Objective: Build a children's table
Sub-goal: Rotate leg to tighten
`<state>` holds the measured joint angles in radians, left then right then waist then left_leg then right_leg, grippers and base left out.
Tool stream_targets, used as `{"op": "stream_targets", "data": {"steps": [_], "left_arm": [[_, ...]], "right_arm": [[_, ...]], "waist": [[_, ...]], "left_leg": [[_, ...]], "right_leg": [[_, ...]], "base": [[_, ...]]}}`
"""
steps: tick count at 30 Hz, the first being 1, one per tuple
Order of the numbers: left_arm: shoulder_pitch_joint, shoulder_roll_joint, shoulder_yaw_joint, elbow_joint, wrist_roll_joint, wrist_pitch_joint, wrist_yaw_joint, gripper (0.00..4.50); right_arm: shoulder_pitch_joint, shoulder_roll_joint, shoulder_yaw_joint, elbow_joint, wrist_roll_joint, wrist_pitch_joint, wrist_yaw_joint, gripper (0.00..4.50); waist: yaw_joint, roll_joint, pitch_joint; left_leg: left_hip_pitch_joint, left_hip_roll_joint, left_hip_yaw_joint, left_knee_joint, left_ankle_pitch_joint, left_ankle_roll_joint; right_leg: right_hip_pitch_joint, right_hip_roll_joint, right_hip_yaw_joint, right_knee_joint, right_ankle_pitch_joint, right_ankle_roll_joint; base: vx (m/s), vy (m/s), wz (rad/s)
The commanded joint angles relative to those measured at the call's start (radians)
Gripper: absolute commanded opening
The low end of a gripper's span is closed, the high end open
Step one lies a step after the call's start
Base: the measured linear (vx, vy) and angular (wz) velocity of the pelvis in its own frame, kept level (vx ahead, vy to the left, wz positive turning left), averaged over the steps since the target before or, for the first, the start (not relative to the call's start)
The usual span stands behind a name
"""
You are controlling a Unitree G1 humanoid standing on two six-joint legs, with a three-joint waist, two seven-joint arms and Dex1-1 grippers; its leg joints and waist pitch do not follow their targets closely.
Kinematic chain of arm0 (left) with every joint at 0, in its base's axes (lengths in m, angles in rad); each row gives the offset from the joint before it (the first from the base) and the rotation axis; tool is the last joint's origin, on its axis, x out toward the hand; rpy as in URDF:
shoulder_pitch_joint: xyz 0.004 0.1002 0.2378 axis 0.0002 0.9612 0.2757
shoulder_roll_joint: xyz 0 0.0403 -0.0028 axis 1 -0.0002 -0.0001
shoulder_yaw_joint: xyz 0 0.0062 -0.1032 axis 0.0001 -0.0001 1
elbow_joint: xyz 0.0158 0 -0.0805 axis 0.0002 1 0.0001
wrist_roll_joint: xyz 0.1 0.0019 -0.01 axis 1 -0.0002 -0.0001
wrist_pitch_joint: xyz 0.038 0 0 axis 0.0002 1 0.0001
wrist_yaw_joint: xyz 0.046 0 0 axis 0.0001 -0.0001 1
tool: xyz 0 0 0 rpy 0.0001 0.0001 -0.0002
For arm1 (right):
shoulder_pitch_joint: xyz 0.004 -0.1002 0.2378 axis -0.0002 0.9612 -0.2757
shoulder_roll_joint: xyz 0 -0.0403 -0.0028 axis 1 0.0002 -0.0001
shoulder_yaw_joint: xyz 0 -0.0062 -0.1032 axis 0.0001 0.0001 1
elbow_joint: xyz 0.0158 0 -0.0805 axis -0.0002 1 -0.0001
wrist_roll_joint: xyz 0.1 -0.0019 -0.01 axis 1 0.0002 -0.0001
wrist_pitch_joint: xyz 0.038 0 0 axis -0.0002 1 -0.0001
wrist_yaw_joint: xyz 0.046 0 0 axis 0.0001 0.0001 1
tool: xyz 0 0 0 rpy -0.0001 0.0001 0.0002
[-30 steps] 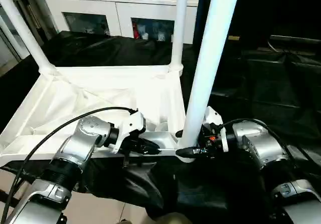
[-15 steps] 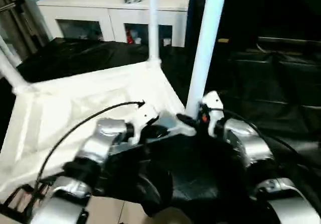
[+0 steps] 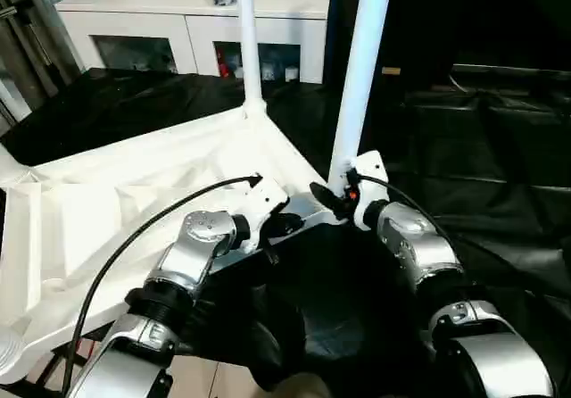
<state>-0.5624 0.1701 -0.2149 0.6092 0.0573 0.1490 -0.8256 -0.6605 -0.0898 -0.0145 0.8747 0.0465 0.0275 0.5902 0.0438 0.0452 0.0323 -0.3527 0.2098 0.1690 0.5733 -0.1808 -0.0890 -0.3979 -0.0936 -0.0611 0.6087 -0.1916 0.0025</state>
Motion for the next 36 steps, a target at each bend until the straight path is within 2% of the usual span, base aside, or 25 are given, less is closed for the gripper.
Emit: {"op": "stream_targets", "data": {"steps": [1,3,4,6,7,9,10,11,13,14,16,18,20,21,23,26,27,32,36], "left_arm": [[-0.028,-0.025,-0.024,-0.014,0.001,-0.026,0.011,0.0],[-0.028,-0.017,-0.024,-0.011,0.003,-0.033,0.003,0.0],[-0.028,-0.013,-0.023,-0.01,0.003,-0.035,0.0,0.0],[-0.028,-0.005,-0.022,-0.007,0.003,-0.041,-0.007,0.0],[-0.028,-0.002,-0.023,-0.007,0.003,-0.044,-0.011,0.0],[-0.024,0.007,-0.025,-0.008,0.002,-0.048,-0.025,0.0],[-0.024,0.007,-0.025,-0.009,0.002,-0.049,-0.025,0.0],[-0.023,0.01,-0.027,-0.009,0.002,-0.05,-0.031,0.0],[-0.015,0.02,-0.028,-0.014,-0.005,-0.053,-0.048,0.0],[-0.015,0.02,-0.028,-0.014,-0.005,-0.053,-0.048,0.0],[-0.011,0.026,-0.031,-0.017,-0.008,-0.056,-0.054,0.0],[-0.003,0.037,-0.032,-0.026,-0.017,-0.06,-0.08,0.0],[-0.002,0.038,-0.032,-0.028,-0.018,-0.06,-0.083,0.0],[0.004,0.047,-0.034,-0.035,-0.025,-0.065,-0.107,0.0],[0.006,0.052,-0.034,-0.039,-0.029,-0.069,-0.12,0.0],[0.009,0.061,-0.038,-0.043,-0.032,-0.079,-0.138,0.0],[0.01,0.064,-0.039,-0.045,-0.034,-0.081,-0.144,0.0],[0.013,0.076,-0.047,-0.054,-0.039,-0.088,-0.163,0.0],[0.009,0.071,-0.036,-0.05,-0.031,-0.11,-0.129,0.0]], "right_arm": [[0.042,0.038,0.098,0.016,-0.012,0.019,0.125,3.49],[0.064,-0.001,0.107,-0.03,-0.011,0.02,0.185,3.73],[0.077,-0.022,0.111,-0.053,-0.008,0.024,0.213,3.73],[0.108,-0.08,0.125,-0.106,-0.007,0.018,0.281,3.8],[0.121,-0.104,0.13,-0.127,-0.006,0.01,0.308,3.8],[0.156,-0.168,0.119,-0.193,0.023,0.023,0.392,3.8],[0.157,-0.17,0.119,-0.195,0.024,0.023,0.394,3.8],[0.167,-0.188,0.116,-0.216,0.033,0.025,0.421,3.8],[0.219,-0.276,0.12,-0.315,0.062,0.048,0.533,3.8],[0.219,-0.276,0.12,-0.315,0.062,0.048,0.533,3.8],[0.242,-0.318,0.121,-0.352,0.07,0.056,0.57,3.8],[0.254,-0.354,0.099,-0.374,0.086,0.066,0.584,3.8],[0.255,-0.359,0.096,-0.377,0.092,0.068,0.587,3.8],[0.251,-0.367,0.08,-0.392,0.129,0.116,0.611,3.8],[0.253,-0.377,0.077,-0.413,0.15,0.146,0.631,4.1],[0.263,-0.391,0.086,-0.44,0.152,0.16,0.653,4.22],[0.265,-0.393,0.086,-0.445,0.152,0.165,0.656,4.45],[0.273,-0.403,0.088,-0.467,0.157,0.176,0.652,4.45],[0.283,-0.413,0.083,-0.495,0.174,0.192,0.652,4.45]], "waist": [[0.003,-0.007,-0.043],[0.005,-0.009,-0.044],[0.006,-0.006,-0.044],[0.012,-0.01,-0.049],[0.021,-0.007,-0.05],[0.023,-0.005,-0.05],[0.025,-0.007,-0.051],[0.025,-0.008,-0.051],[0.032,-0.006,-0.051],[0.036,-0.008,-0.051],[0.04,-0.009,-0.051],[0.039,-0.011,-0.049],[0.034,-0.012,-0.051],[0.033,-0.012,-0.052],[0.034,-0.011,-0.053],[0.037,-0.011,-0.056],[0.038,-0.012,-0.056],[0.042,-0.011,-0.057],[0.046,-0.013,-0.056]], "left_leg": [[-0.003,0.009,0.002,-0.075,-0.338,0.026],[-0.005,0.009,0.003,-0.073,-0.322,0.034],[-0.005,0.009,0.004,-0.073,-0.318,0.036],[-0.005,0.01,0.005,-0.069,-0.285,0.048],[-0.001,0.011,0.009,-0.064,-0.255,0.059],[-0.008,0.01,0.008,-0.064,-0.236,0.068],[-0.007,0.01,0.009,-0.062,-0.233,0.074],[-0.011,0.009,0.008,-0.062,-0.221,0.079],[-0.008,0.011,0.01,-0.06,-0.225,0.09],[-0.007,0.012,0.011,-0.059,-0.22,0.092],[-0.011,0.011,0.01,-0.059,-0.212,0.096],[-0.016,0.01,0.008,-0.062,-0.216,0.092],[-0.016,0.011,0.007,-0.06,-0.213,0.092],[-0.015,0.01,0.008,-0.059,-0.206,0.094],[-0.016,0.013,0.008,-0.057,-0.189,0.103],[-0.017,0.013,0.008,-0.054,-0.156,0.113],[-0.018,0.013,0.009,-0.053,-0.145,0.116],[-0.015,0.013,0.01,-0.051,-0.146,0.115],[-0.015,0.013,0.009,-0.051,-0.145,0.111]], "right_leg": [[0.039,-0.038,0.031,-0.095,-0.321,-0.194],[0.041,-0.038,0.032,-0.093,-0.293,-0.198],[0.041,-0.037,0.032,-0.093,-0.288,-0.197],[0.045,-0.036,0.033,-0.089,-0.24,-0.204],[0.044,-0.034,0.034,-0.086,-0.179,-0.219],[0.05,-0.033,0.031,-0.081,-0.147,-0.23],[0.051,-0.034,0.031,-0.082,-0.142,-0.231],[0.053,-0.034,0.03,-0.079,-0.137,-0.236],[0.051,-0.036,0.03,-0.085,-0.17,-0.229],[0.052,-0.035,0.03,-0.086,-0.168,-0.227],[0.052,-0.034,0.029,-0.083,-0.167,-0.227],[0.055,-0.036,0.026,-0.087,-0.201,-0.216],[0.052,-0.036,0.026,-0.087,-0.207,-0.213],[0.051,-0.035,0.026,-0.088,-0.203,-0.219],[0.051,-0.034,0.026,-0.084,-0.176,-0.229],[0.052,-0.035,0.025,-0.077,-0.119,-0.241],[0.052,-0.034,0.025,-0.076,-0.1,-0.246],[0.052,-0.035,0.025,-0.073,-0.091,-0.254],[0.054,-0.035,0.025,-0.074,-0.09,-0.247]], "base": [[0.0,0.0,0.0],[0.0,0.0,0.0],[0.0,0.0,0.0],[0.0,0.0,0.0],[0.0,0.0,0.0],[0.0,0.0,0.0],[0.0,0.0,0.0],[0.0,0.0,0.0],[0.0,0.0,0.0],[0.0,0.0,0.0],[0.0,0.0,0.0],[0.0,0.0,0.0],[0.0,0.0,0.0],[0.0,0.0,0.0],[0.0,0.0,0.0],[0.0,0.0,0.0],[0.0,0.0,0.0],[0.0,0.0,0.0],[0.0,0.0,0.0]]}}
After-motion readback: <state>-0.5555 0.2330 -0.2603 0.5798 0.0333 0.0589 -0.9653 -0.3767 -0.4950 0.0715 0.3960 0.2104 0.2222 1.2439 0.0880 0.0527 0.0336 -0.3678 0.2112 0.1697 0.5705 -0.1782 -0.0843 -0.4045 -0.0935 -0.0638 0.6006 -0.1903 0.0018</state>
